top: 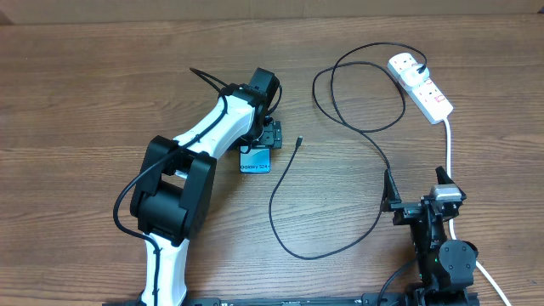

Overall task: Plug charger to phone and switch on socket
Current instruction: 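Close the left gripper on the phone's long sides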

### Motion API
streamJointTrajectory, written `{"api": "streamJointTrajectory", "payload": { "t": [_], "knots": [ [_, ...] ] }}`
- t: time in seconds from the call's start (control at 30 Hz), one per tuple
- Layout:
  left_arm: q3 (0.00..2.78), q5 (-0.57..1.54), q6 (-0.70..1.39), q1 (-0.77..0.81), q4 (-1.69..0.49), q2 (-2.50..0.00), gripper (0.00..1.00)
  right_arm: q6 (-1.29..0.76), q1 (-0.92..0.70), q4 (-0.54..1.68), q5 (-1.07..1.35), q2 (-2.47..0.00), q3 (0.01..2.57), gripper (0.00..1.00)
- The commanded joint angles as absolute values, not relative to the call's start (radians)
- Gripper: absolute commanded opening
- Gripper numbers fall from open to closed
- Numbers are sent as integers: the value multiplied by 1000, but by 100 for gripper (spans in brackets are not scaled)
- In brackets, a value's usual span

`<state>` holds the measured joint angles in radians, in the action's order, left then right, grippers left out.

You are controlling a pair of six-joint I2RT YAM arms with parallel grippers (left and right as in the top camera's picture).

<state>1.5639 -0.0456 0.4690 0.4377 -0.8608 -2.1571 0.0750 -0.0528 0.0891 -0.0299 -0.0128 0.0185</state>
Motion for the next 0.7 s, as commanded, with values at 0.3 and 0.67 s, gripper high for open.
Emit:
{"api": "streamJointTrajectory", "payload": {
  "t": [0.3, 0.67],
  "knots": [
    [1553, -63, 472, 430, -867, -2188, 90, 76, -48, 82, -29, -7, 8, 100],
    [1553, -63, 472, 430, -867, -2188, 82, 76, -48, 82, -28, -7, 8, 100]
  ]
}}
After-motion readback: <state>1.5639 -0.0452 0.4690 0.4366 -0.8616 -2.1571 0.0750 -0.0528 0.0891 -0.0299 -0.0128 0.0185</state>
